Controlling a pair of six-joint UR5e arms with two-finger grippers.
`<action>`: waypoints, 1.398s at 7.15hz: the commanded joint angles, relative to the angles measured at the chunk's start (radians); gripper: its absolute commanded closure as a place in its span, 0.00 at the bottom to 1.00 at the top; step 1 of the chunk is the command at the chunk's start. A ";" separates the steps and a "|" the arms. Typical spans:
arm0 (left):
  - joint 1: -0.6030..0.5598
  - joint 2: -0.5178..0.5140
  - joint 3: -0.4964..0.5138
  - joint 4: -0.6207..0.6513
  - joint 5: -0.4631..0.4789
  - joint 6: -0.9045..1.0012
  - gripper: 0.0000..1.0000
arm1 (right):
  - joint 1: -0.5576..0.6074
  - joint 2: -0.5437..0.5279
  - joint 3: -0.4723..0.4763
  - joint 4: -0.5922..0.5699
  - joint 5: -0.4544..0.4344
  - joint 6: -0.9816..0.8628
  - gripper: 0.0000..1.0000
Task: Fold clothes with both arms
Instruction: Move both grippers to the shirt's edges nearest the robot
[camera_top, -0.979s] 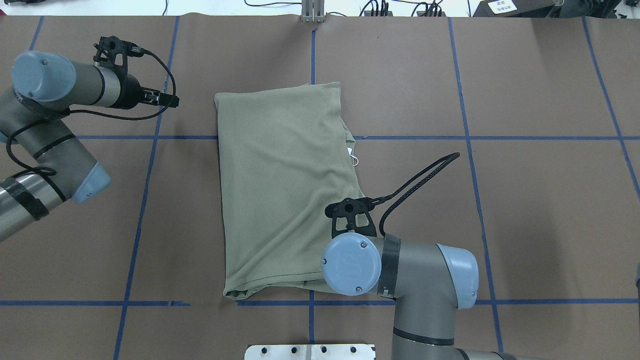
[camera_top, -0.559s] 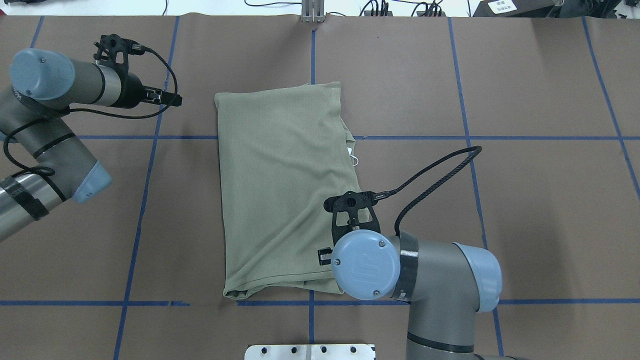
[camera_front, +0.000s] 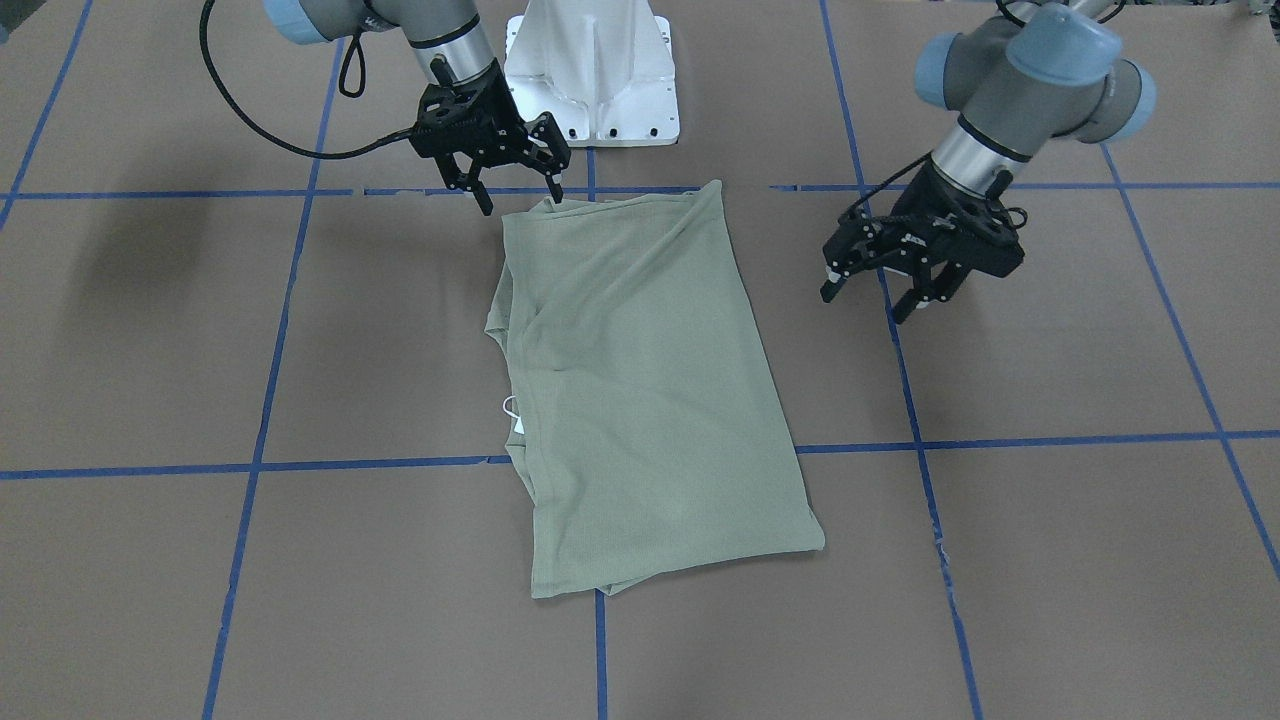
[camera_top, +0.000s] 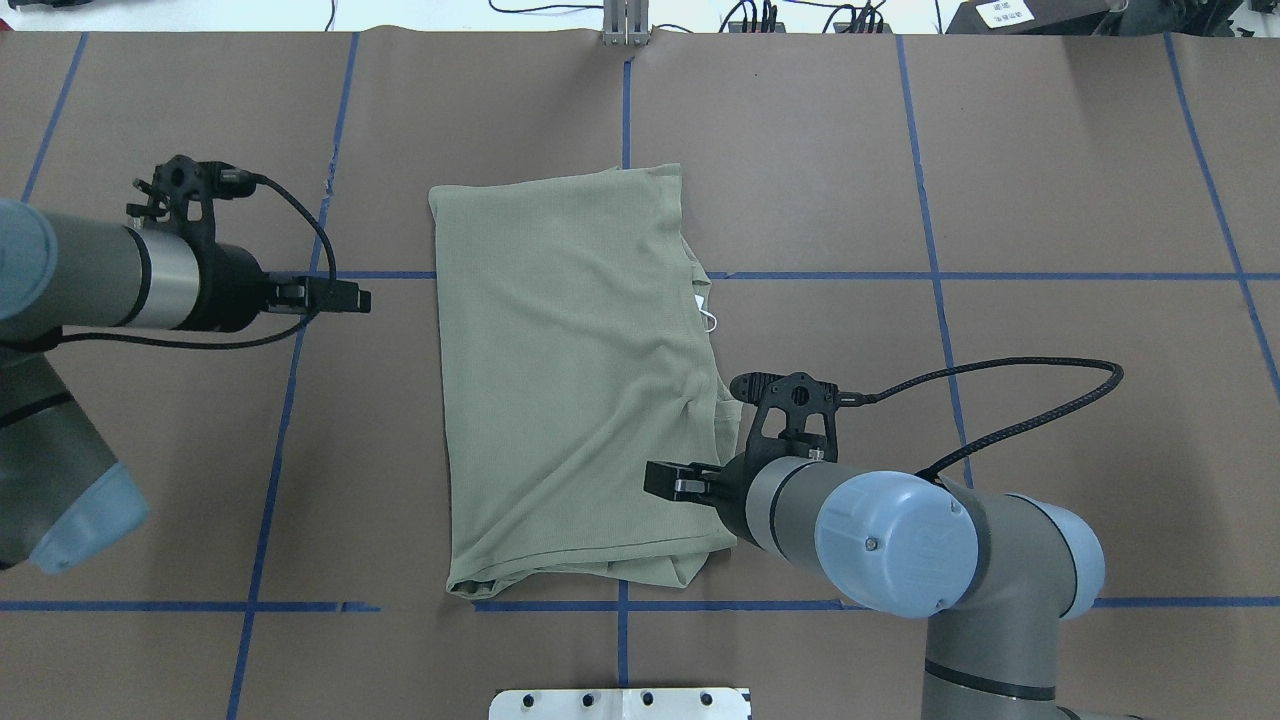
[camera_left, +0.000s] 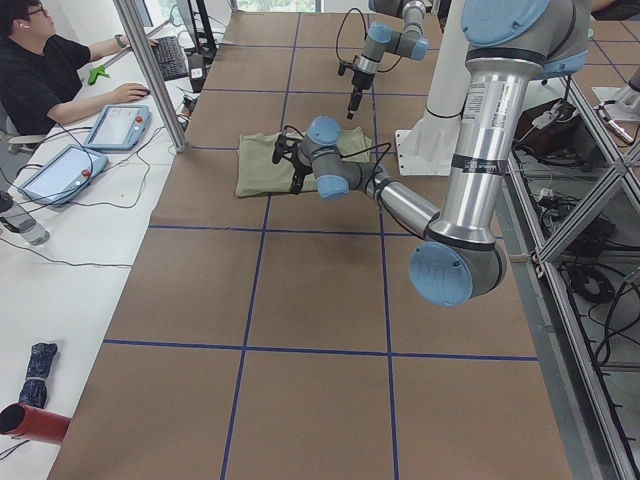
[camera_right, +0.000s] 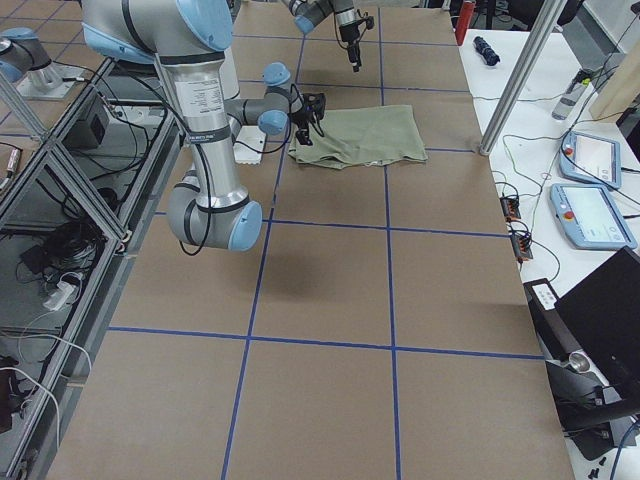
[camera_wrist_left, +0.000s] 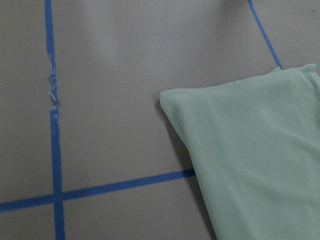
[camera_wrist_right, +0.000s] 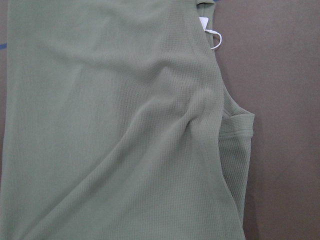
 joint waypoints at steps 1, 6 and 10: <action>0.224 0.012 -0.079 0.039 0.182 -0.329 0.00 | 0.016 -0.023 0.000 0.002 -0.025 0.114 0.02; 0.461 0.009 -0.059 0.106 0.322 -0.533 0.06 | 0.019 -0.029 -0.003 0.005 -0.068 0.131 0.01; 0.506 -0.006 -0.025 0.106 0.328 -0.562 0.17 | 0.019 -0.031 -0.005 0.005 -0.070 0.131 0.01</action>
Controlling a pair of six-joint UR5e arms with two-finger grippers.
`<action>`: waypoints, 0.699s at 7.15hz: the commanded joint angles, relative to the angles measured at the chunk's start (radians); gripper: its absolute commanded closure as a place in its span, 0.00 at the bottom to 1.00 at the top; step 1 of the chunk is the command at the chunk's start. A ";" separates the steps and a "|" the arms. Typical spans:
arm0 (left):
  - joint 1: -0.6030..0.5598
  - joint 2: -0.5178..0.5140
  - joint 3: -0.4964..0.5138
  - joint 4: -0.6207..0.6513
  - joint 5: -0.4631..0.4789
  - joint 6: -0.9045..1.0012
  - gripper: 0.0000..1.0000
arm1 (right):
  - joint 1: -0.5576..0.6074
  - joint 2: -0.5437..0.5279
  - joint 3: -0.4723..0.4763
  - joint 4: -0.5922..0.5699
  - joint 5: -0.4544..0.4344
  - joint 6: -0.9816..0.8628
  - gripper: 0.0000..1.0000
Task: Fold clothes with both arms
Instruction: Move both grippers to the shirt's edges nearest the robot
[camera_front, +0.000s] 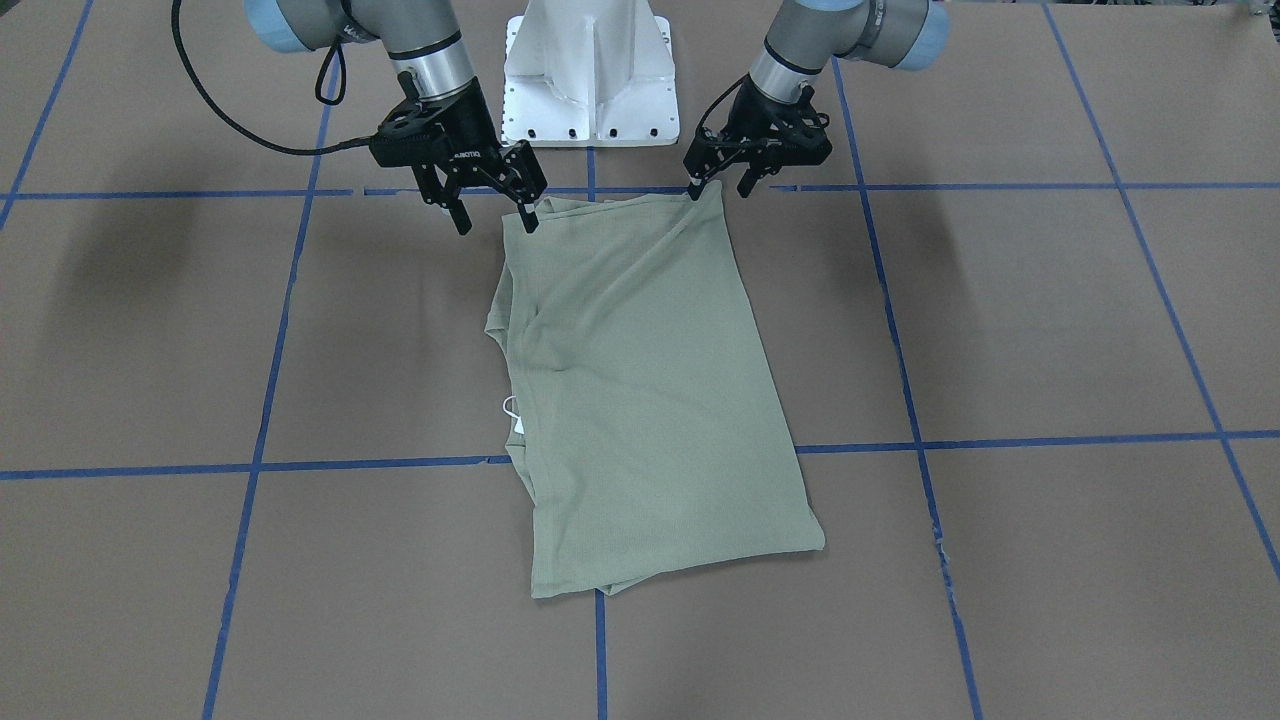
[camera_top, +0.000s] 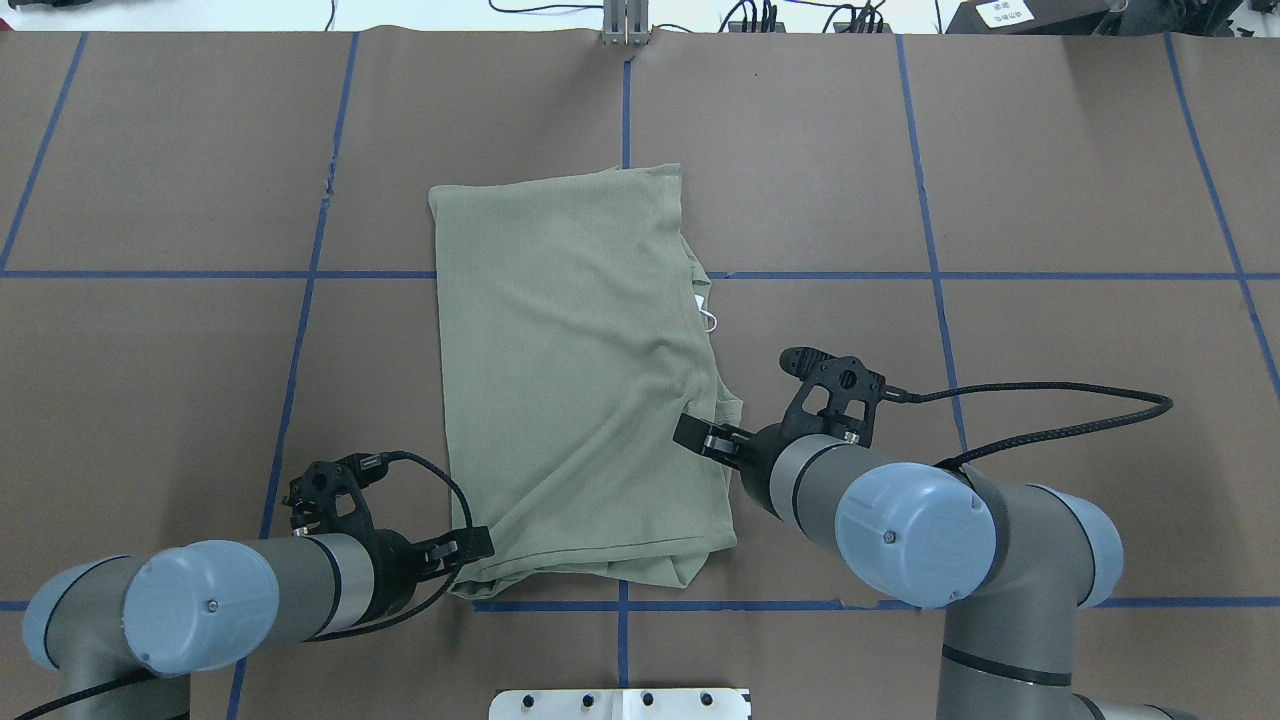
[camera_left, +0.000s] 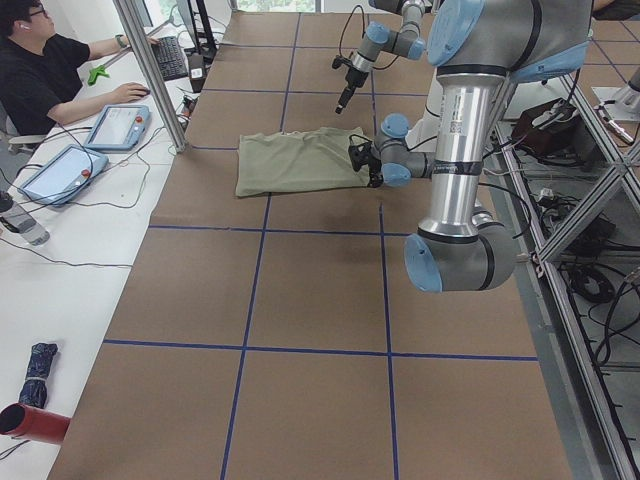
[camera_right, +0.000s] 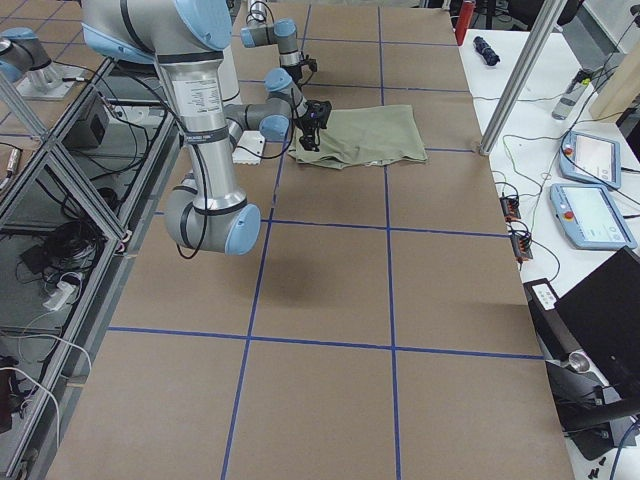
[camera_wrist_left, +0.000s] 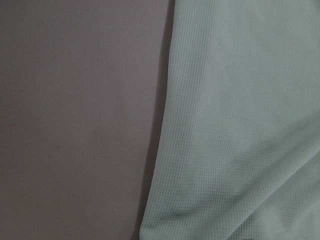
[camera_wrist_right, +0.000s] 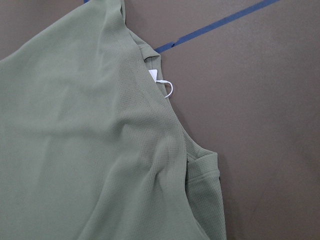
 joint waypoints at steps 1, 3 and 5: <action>0.009 -0.008 0.007 -0.001 0.002 -0.009 0.20 | 0.000 0.001 0.000 0.000 0.000 0.000 0.01; 0.013 -0.025 0.019 -0.001 0.003 -0.029 0.72 | -0.002 -0.002 -0.003 0.000 0.000 0.000 0.01; 0.015 -0.025 0.019 -0.002 0.026 -0.026 1.00 | -0.003 -0.002 -0.011 0.000 -0.016 0.000 0.01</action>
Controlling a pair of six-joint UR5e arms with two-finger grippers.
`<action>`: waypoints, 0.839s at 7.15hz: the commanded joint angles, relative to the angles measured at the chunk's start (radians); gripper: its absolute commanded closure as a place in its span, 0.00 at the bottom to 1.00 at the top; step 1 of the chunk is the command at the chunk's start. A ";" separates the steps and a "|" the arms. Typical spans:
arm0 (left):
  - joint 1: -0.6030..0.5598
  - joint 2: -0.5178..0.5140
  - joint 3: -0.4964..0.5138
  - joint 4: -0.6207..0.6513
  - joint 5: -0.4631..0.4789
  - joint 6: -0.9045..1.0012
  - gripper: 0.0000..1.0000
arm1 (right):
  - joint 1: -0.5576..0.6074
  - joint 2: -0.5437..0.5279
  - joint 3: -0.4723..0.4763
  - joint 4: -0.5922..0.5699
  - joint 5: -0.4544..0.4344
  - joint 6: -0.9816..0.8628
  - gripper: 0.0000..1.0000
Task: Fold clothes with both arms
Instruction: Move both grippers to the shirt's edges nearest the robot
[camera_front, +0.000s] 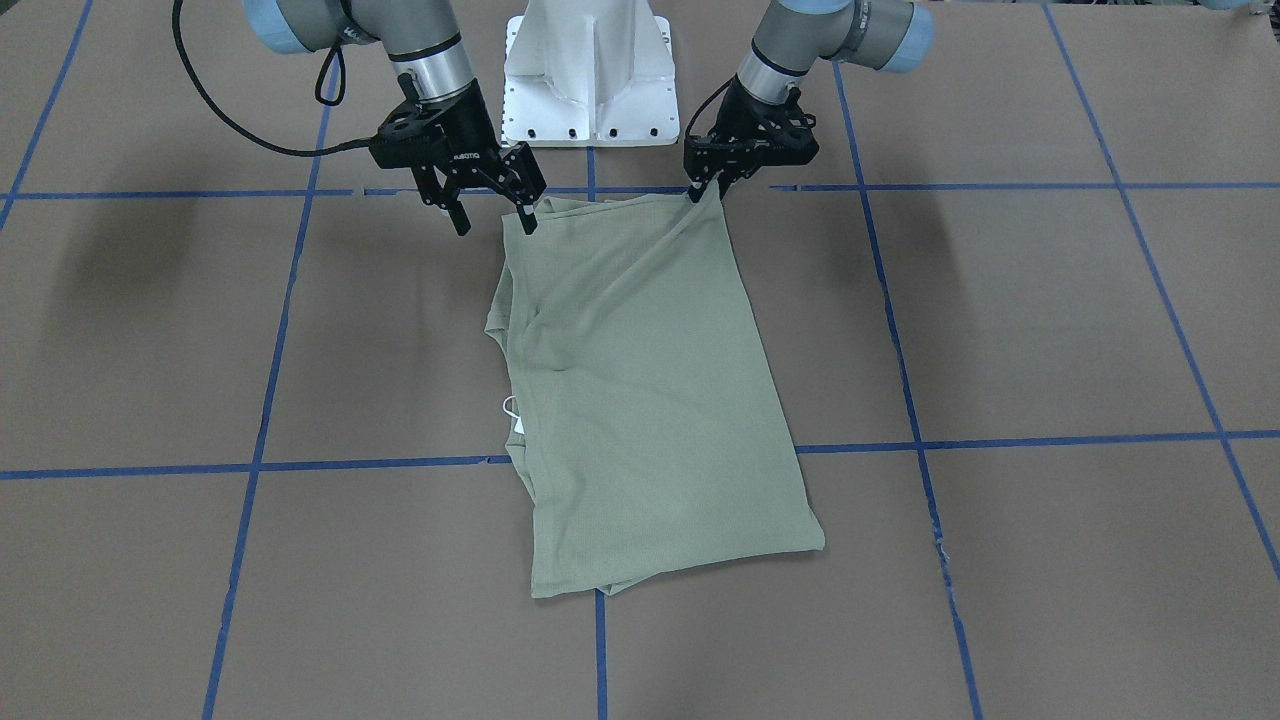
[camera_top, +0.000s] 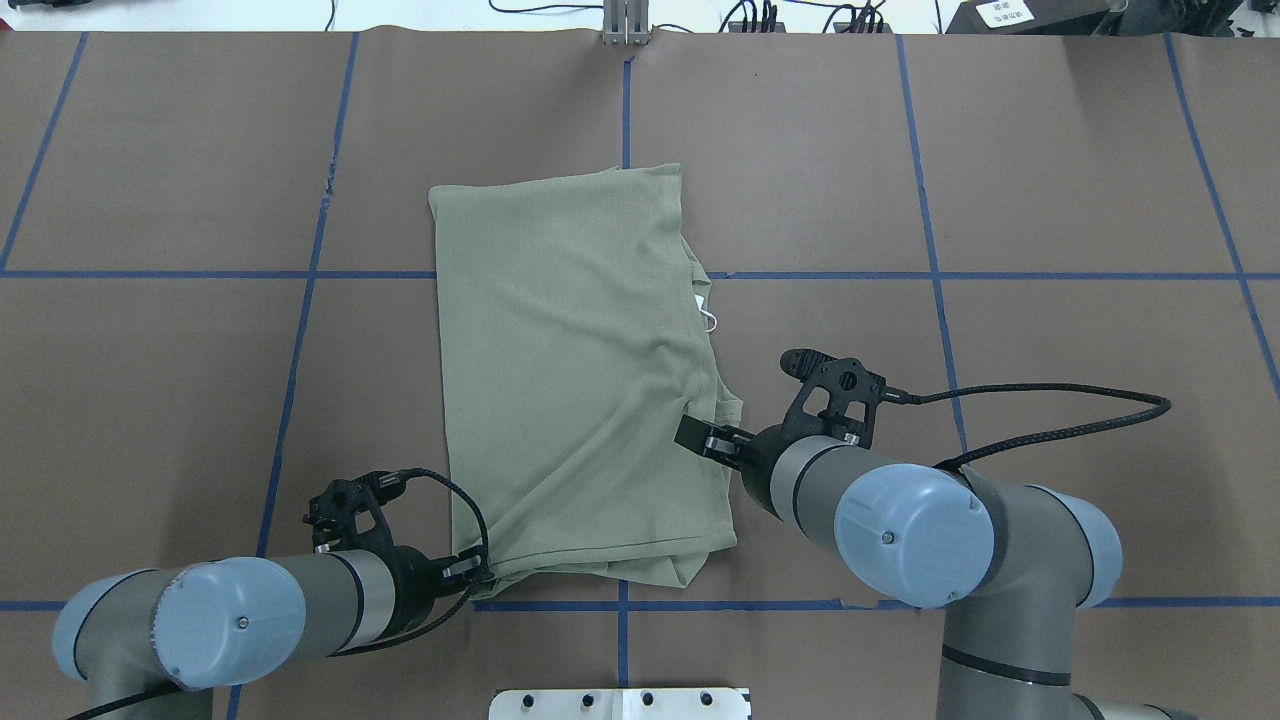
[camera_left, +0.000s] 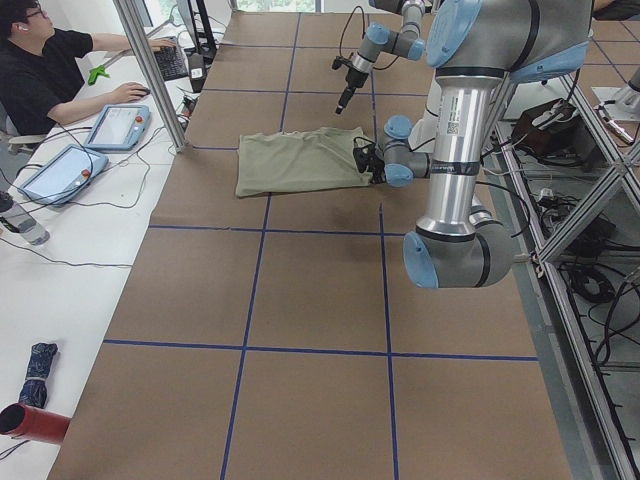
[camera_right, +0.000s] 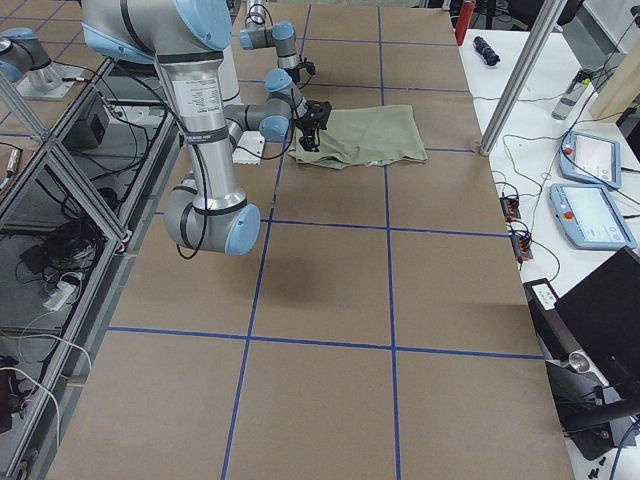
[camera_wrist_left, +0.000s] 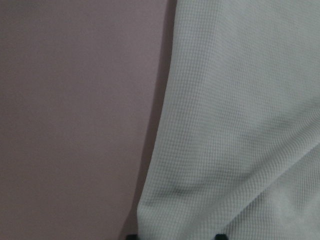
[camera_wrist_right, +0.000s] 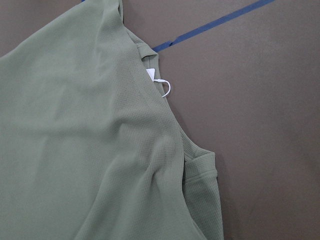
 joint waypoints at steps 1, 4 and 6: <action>0.001 -0.002 0.000 0.000 0.017 0.002 1.00 | -0.004 0.004 -0.019 -0.002 -0.021 0.021 0.02; -0.005 -0.006 -0.008 -0.001 0.018 0.006 1.00 | -0.080 0.064 -0.021 -0.199 -0.032 0.270 0.19; -0.005 -0.006 -0.011 -0.001 0.018 0.006 1.00 | -0.140 0.069 -0.061 -0.221 -0.044 0.290 0.16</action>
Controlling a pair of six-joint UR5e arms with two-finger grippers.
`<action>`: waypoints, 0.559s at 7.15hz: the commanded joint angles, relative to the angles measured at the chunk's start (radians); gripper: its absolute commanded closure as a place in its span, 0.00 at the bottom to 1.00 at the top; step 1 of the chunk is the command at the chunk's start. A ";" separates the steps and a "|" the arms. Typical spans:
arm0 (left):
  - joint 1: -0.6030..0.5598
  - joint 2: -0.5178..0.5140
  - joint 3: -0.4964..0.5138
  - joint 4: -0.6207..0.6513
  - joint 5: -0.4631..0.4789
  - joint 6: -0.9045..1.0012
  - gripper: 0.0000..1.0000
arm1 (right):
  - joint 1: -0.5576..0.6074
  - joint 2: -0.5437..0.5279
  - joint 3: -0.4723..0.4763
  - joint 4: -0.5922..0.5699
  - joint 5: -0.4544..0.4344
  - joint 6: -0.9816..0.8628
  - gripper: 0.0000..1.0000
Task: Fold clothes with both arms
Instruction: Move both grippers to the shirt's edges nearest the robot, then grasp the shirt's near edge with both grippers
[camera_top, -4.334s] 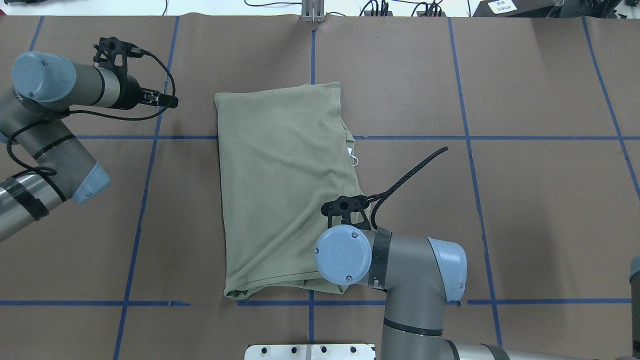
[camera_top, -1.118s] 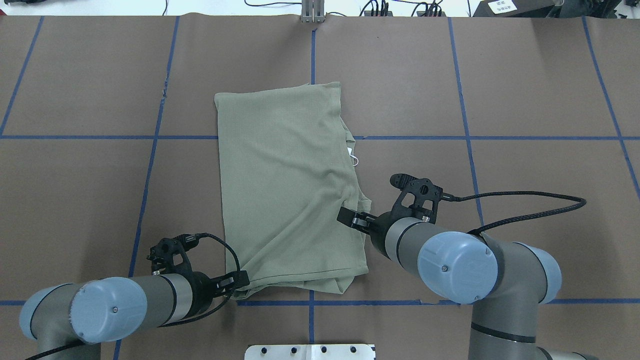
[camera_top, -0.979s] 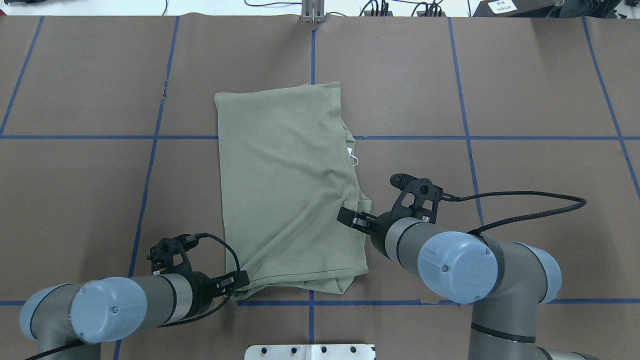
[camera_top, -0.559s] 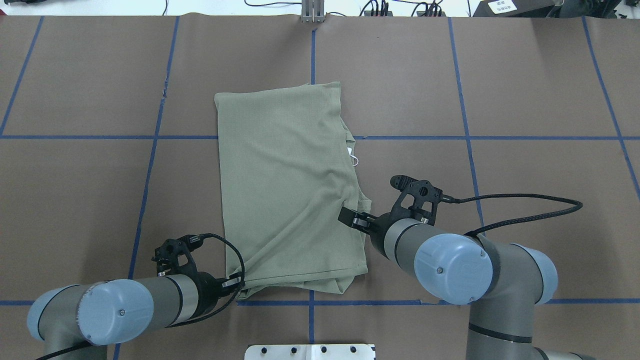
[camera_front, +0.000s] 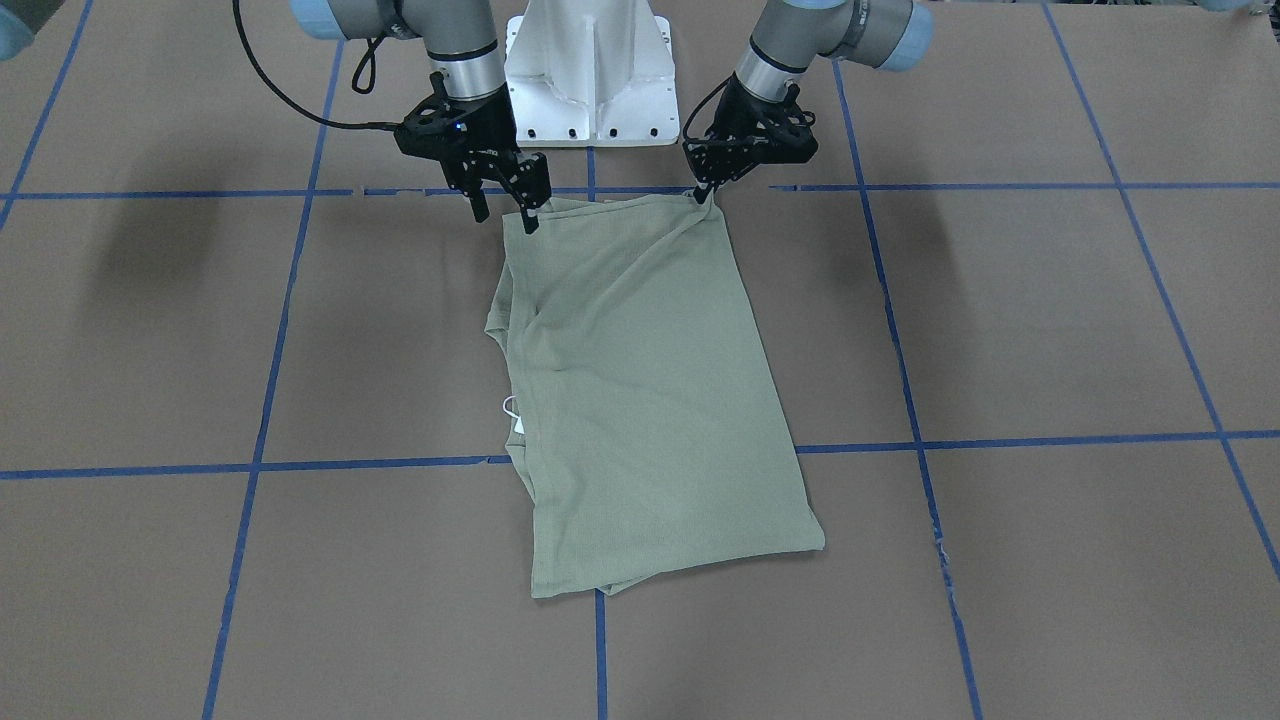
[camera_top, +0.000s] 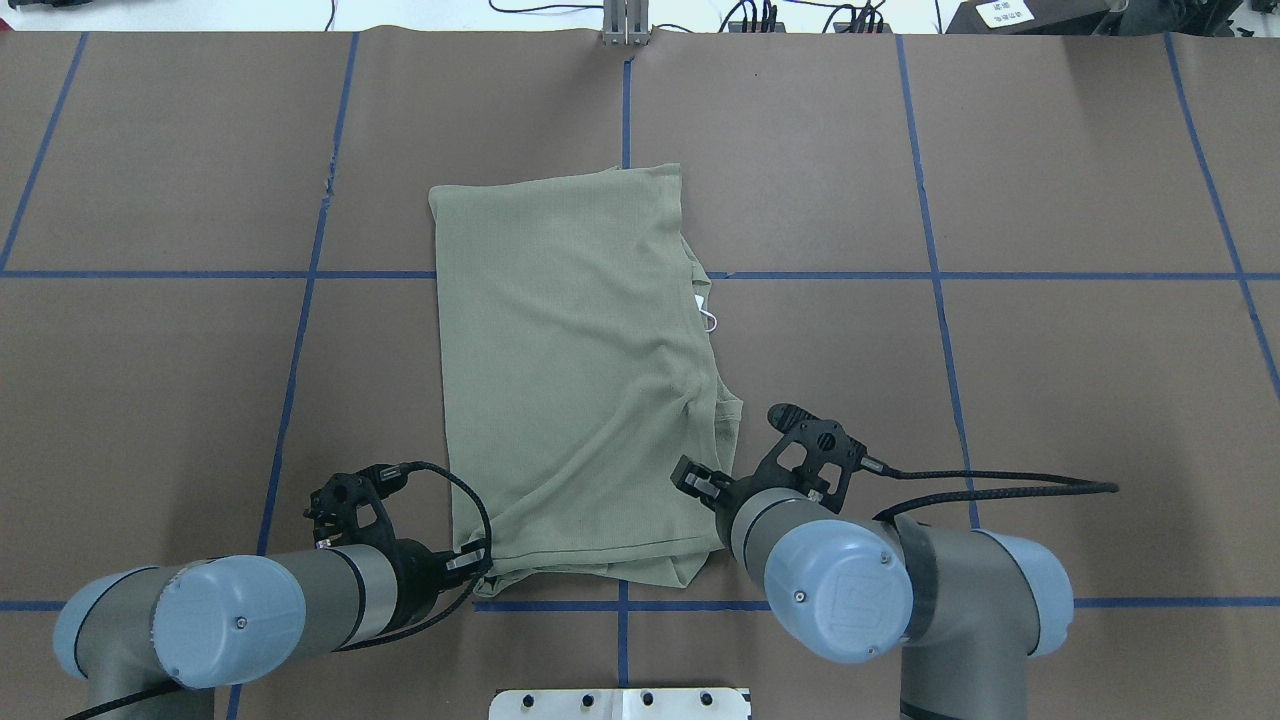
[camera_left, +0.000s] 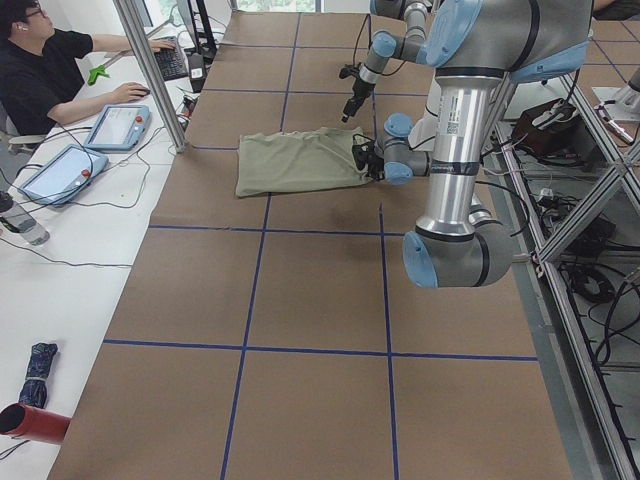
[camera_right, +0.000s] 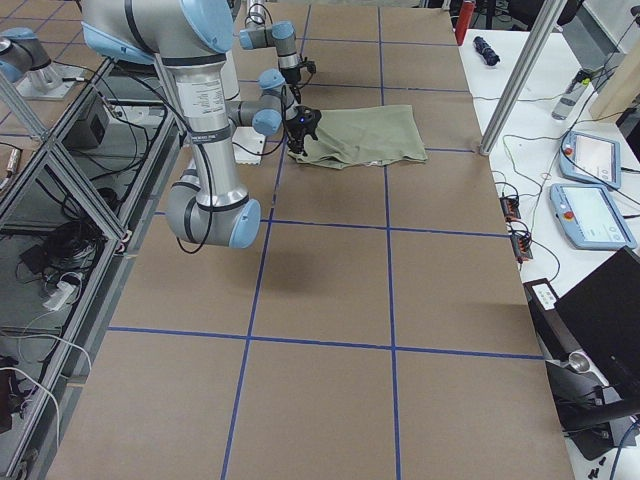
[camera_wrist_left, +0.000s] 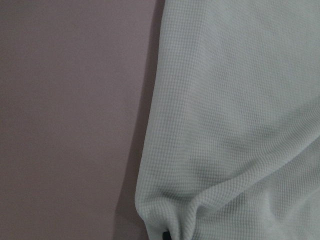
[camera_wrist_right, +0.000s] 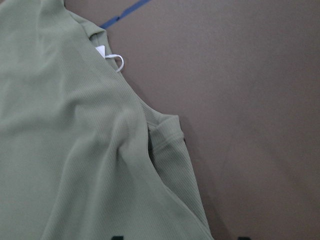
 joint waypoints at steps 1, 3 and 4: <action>0.000 0.000 -0.003 0.000 0.000 0.000 1.00 | -0.041 0.009 -0.047 -0.019 -0.013 0.023 0.13; 0.000 0.000 -0.004 0.000 0.000 0.000 1.00 | -0.043 0.088 -0.124 -0.017 -0.045 0.028 0.14; 0.000 0.000 -0.003 0.000 0.000 0.000 1.00 | -0.043 0.099 -0.138 -0.014 -0.047 0.028 0.16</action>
